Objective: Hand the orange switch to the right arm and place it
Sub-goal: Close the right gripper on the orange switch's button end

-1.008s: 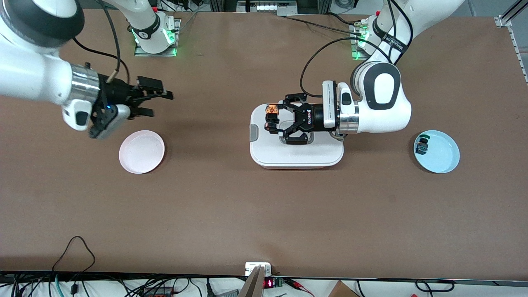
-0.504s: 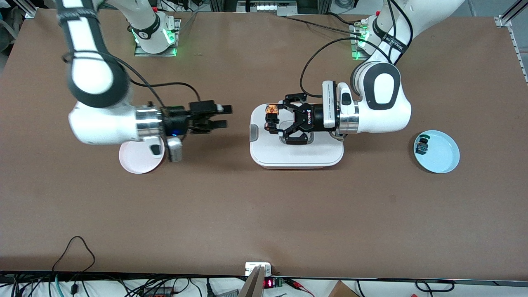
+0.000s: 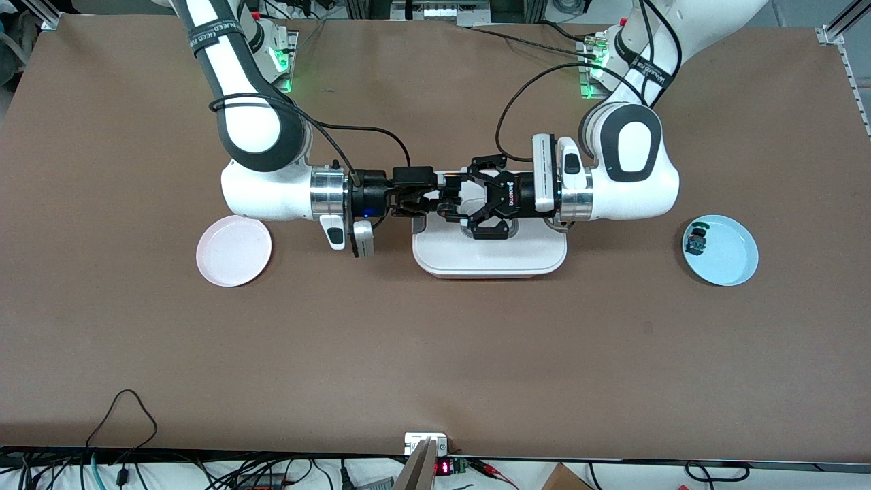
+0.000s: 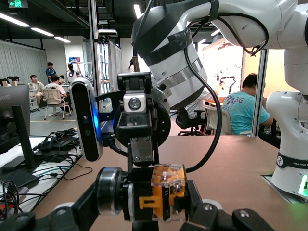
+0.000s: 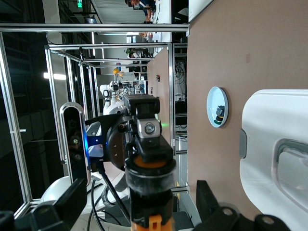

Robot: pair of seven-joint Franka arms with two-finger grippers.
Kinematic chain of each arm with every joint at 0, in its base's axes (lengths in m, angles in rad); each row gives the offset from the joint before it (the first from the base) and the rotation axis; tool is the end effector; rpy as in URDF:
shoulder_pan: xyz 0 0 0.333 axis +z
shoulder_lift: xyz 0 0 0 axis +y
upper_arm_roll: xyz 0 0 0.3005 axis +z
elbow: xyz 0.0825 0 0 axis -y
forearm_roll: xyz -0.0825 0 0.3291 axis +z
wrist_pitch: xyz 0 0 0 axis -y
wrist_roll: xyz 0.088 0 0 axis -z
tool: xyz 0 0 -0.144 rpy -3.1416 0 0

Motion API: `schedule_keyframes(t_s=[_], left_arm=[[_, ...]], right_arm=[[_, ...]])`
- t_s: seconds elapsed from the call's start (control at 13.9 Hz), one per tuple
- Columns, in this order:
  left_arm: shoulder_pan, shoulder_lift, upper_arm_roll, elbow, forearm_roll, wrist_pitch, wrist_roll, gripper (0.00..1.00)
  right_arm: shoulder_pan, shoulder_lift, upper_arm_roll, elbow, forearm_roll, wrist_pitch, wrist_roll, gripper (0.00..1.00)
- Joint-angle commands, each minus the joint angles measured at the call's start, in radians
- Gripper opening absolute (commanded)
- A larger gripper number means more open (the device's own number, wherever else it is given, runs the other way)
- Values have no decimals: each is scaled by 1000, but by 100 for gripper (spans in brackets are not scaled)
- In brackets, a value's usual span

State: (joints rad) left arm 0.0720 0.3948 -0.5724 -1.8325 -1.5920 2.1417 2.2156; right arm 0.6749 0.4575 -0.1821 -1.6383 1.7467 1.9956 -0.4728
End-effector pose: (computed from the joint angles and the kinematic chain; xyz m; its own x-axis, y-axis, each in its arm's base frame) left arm 0.5288 -0.3328 0.4019 -0.0136 -0.1083 0.9940 -0.9998 -0.0109 -0.0149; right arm 0.5278 0.4110 0.4136 0.9982 0.0497 -0.0328 -0.0256 -0.1388 -0.9900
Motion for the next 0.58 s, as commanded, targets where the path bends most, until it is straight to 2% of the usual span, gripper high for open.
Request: schedule_keyframes(t_s=[0.0,0.29,0.5], left_arm=[[-6,19,-3,10,-43,7,50,22],[-1,15,-4,18,-54,4,49,22],[-1,13,-4,16,-60,4,50,22]], right_arm=[[21,-3,-7,2,20,32,-10,96],[31,-19,-5,-43,21,35,-73,89],[29,-33,-5,-60,20,28,-72,80]])
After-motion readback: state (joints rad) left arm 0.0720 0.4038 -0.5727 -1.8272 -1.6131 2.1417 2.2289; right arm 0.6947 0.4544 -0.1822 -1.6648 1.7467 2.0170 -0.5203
